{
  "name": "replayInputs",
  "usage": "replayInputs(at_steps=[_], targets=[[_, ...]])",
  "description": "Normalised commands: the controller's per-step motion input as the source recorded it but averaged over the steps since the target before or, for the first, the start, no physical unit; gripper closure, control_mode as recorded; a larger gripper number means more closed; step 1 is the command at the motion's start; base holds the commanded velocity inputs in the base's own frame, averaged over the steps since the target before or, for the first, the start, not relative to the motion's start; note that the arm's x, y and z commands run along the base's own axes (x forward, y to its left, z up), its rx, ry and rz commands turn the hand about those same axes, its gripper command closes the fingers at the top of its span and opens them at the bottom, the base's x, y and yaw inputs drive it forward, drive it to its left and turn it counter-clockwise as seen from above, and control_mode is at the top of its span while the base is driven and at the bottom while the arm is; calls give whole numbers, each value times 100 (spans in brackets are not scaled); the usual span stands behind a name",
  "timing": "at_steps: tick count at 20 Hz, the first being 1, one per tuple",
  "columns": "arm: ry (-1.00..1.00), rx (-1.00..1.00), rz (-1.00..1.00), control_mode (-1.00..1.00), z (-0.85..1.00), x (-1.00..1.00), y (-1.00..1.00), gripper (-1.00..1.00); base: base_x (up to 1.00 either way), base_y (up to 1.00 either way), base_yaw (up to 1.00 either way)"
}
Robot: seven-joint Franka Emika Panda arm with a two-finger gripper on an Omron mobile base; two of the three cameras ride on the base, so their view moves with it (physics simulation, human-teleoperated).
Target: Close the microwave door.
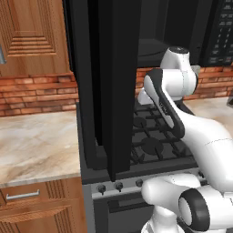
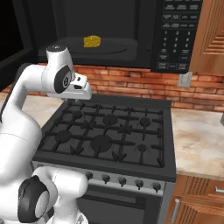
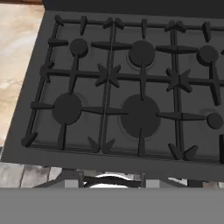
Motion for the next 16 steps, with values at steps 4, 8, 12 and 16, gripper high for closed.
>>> replayInputs(at_steps=[4, 8, 12, 16], targets=[[-1, -4, 11, -100, -7, -63, 13, -100, 0, 0, 0], [-22, -2, 13, -100, 8, -100, 2, -100, 0, 0, 0], [-37, 0, 4, -100, 26, -96, 3, -100, 0, 0, 0], [-27, 0, 0, -100, 19, -57, 0, -100, 0, 0, 0]])
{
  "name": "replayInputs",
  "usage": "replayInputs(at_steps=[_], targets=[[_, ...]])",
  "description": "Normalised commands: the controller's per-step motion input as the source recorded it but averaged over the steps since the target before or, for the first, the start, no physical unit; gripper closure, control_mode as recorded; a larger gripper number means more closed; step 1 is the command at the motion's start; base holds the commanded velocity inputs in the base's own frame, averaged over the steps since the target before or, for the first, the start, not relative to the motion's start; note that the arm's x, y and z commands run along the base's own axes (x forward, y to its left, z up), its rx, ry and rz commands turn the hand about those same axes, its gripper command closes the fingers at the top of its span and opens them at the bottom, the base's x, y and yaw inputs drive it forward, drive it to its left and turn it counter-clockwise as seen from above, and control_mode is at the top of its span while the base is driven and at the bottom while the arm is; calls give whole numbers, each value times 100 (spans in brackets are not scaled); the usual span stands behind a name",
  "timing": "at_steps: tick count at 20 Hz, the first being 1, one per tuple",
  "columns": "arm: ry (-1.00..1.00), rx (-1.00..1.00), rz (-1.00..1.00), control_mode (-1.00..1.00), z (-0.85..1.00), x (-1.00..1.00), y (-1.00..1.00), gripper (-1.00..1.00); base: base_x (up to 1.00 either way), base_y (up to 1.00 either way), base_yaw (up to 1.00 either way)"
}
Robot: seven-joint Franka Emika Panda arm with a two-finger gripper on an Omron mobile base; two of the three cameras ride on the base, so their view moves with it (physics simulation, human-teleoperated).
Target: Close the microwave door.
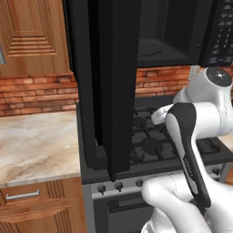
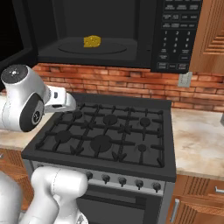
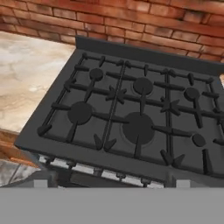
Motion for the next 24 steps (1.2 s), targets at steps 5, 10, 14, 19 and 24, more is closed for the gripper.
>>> replayInputs(at_steps=[5, 10, 14, 19, 24], targets=[[-32, 0, 0, -100, 29, -51, 1, -100, 0, 0, 0], [-39, 0, 0, -100, 28, -65, 8, -100, 0, 0, 0], [-45, 0, 0, -100, 40, -66, 10, -100, 0, 0, 0], [-43, 4, 3, -100, 51, -60, 0, -100, 0, 0, 0], [-52, 20, 16, -100, 60, -95, -2, -100, 0, 0, 0]])
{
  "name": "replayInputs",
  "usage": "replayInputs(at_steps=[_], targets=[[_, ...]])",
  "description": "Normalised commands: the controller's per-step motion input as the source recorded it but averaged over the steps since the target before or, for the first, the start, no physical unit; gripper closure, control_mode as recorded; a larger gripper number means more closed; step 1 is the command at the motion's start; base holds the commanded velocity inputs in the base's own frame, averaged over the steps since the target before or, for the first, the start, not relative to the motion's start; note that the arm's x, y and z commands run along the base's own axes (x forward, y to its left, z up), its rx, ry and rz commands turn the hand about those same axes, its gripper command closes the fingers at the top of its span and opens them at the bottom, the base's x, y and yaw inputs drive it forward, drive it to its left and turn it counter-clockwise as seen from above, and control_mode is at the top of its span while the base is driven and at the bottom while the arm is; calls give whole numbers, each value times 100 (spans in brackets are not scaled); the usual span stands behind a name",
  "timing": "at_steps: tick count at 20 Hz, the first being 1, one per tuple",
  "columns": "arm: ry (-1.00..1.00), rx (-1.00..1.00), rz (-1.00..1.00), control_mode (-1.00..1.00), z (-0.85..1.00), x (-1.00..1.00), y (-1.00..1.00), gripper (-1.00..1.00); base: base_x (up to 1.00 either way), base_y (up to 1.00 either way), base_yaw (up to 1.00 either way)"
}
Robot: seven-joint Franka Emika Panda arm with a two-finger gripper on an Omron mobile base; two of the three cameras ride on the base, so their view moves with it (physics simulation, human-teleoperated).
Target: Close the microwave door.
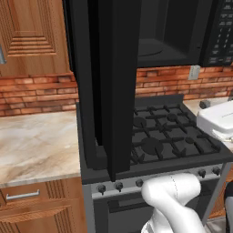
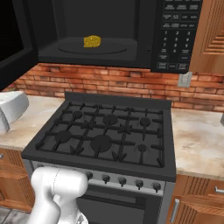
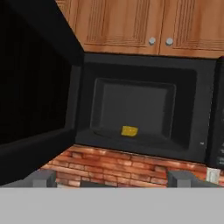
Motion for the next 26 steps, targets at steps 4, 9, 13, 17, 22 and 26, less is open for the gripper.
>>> replayInputs(at_steps=[4, 9, 13, 17, 22, 26], targets=[[-37, 4, 28, -100, 43, -100, 24, -100, 0, 0, 0], [-17, -15, 25, -100, 5, -100, 100, -100, 0, 0, 0], [-14, -10, 18, -100, 0, -84, 68, -100, 0, 0, 0], [-3, -13, 2, -100, -4, -10, 50, -100, 0, 0, 0], [2, -18, -4, -100, -11, 2, 91, -100, 0, 0, 0], [2, -5, -12, -100, -23, 0, 44, -100, 0, 0, 0]])
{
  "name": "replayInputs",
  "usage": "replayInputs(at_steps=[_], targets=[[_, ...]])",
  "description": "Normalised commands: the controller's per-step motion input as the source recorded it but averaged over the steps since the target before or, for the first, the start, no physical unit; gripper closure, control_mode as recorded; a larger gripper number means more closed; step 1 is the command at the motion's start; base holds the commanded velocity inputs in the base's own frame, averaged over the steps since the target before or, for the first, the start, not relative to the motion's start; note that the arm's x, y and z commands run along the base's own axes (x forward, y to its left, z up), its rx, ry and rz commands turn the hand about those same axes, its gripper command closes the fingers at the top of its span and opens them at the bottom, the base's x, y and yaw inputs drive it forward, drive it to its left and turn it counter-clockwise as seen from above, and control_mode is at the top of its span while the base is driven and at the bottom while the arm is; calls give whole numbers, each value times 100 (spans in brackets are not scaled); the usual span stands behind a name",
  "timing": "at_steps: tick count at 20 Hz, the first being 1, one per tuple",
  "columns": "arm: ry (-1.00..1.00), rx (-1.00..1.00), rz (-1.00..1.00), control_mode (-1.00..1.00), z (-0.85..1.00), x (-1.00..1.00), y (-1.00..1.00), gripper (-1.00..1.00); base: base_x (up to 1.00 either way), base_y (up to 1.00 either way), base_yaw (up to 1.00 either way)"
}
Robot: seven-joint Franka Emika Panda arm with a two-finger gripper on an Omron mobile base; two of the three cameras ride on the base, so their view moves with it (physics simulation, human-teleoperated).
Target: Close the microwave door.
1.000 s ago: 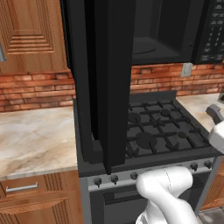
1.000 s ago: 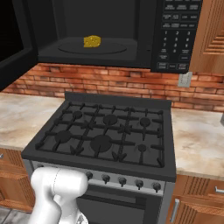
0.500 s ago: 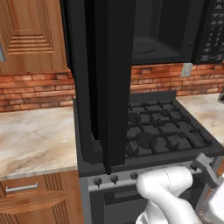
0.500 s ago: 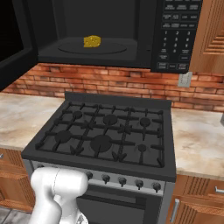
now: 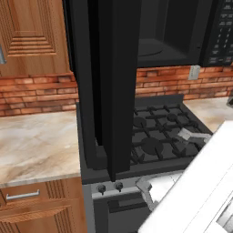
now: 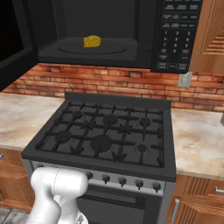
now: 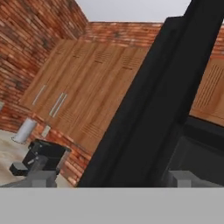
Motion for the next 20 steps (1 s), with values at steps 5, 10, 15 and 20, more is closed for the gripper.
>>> replayInputs(at_steps=[5, 10, 15, 20], targets=[[0, 0, -32, -100, -30, 6, 19, -100, 0, 0, 0], [0, -4, -36, -100, -9, 18, 50, -100, 0, 0, 0], [5, -11, -21, -100, -8, 6, 57, -100, 0, 0, 0], [2, -6, -23, -100, -30, 51, 14, -100, 0, 0, 0]])
